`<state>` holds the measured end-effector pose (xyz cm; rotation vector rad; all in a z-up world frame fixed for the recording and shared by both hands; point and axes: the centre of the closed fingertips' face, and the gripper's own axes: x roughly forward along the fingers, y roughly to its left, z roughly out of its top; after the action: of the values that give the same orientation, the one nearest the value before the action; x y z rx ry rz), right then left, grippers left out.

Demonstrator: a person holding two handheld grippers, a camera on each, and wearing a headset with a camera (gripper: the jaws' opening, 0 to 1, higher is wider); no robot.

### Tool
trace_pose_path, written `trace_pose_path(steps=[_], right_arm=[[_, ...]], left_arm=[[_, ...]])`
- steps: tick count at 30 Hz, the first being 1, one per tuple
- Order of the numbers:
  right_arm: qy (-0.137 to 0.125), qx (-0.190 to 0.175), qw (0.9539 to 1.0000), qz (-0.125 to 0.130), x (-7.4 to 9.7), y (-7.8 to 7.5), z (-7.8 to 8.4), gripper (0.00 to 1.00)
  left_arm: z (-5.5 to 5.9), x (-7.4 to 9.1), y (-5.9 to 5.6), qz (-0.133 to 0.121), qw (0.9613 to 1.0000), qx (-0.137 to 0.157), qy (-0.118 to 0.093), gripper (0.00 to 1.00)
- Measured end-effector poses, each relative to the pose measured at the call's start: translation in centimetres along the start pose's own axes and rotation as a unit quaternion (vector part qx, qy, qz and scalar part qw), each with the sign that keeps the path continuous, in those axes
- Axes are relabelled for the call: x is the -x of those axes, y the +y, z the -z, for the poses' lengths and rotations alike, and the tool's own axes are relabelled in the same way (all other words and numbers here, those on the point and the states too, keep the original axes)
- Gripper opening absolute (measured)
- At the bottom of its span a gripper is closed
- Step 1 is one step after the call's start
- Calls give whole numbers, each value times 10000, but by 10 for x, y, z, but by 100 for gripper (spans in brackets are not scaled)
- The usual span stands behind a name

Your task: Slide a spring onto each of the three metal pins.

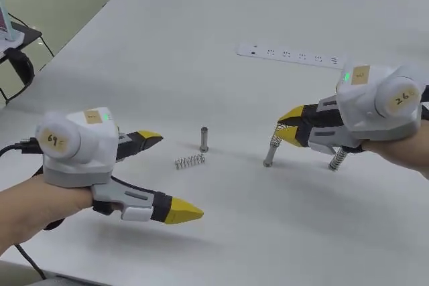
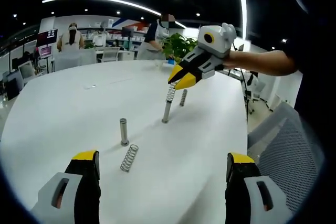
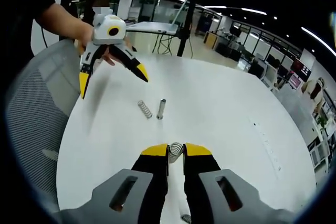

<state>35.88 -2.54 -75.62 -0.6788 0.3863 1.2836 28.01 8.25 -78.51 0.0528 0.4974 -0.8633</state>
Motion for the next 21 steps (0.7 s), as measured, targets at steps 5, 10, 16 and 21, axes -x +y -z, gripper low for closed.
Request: trace_pose_path(steps=[5,10,16,21], right_arm=[[22,-1,10000,-35,-3,4,3,7],[56,-18,10000,-65,-6,6,5,7],[142,-53,9998,-98,-11,9,13,8],[260,-54,9995,-146,-17,13,22,8]], left_arm=[[-1,2,1,-14,10000,1,-16,98],[-3,4,2,-31,10000,-9,-25,98],[-6,7,4,-55,10000,-30,-68,98],[-9,8,5,-65,9999,-45,-95,98]])
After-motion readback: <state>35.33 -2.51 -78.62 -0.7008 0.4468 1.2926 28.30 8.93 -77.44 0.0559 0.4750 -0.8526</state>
